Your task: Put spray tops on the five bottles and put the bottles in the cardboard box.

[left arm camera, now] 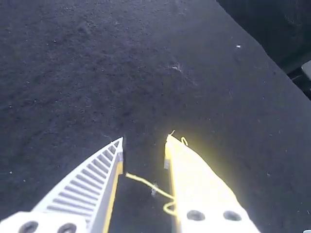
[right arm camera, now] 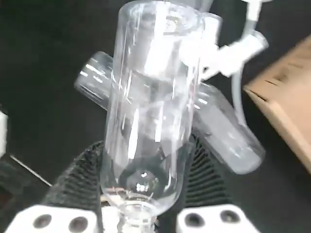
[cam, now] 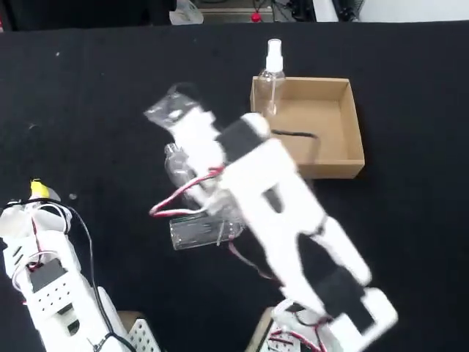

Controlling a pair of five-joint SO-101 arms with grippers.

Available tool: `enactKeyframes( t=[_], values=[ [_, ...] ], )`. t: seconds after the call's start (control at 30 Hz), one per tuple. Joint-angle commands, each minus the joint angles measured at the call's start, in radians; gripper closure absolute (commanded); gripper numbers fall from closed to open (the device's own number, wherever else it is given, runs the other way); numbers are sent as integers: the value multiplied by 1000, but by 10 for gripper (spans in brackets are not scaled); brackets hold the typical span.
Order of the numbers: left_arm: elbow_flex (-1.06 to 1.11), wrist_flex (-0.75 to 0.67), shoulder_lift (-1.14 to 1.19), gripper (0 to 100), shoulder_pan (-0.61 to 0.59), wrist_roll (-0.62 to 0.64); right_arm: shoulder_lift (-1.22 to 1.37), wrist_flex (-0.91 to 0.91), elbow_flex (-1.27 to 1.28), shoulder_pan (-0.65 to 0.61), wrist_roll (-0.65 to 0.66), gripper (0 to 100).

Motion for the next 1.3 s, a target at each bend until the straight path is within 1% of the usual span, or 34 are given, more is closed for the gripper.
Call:
enactKeyframes(
  t=[0.0,0.1,0.27,0.33,0.43,0.53,0.6,0.7,0.83,0.93,1.07,1.2,1.27],
  values=[
    [-21,-23,-9,855,16,-11,-191,12,85,132,199,988],
    [-21,-23,-9,855,16,-11,-331,12,211,239,408,988],
    [-21,-23,-9,855,16,-11,-522,3,475,427,901,988],
    [-21,-23,-9,855,16,-11,-576,3,568,509,1071,988],
    [-21,-23,-9,855,16,-11,-618,-9,628,677,1249,988],
    [-21,-23,-9,855,16,-11,-607,-87,641,842,1373,988],
    [-21,-23,-9,855,16,-11,-582,-172,641,951,1428,988],
    [-21,-23,-9,855,16,-11,-512,-311,642,1086,1478,988],
    [-21,-23,-9,855,16,-11,-357,-471,659,1215,1484,988],
    [-21,-23,-9,855,18,-11,-226,-526,653,1278,1484,988],
    [-21,-23,-9,855,18,-11,-87,-595,625,1321,1484,987],
    [-21,-23,-9,855,33,-12,-48,-606,599,1363,1487,984],
    [-21,-23,-9,855,50,-12,-48,-605,591,1364,1485,944]
  ],
)
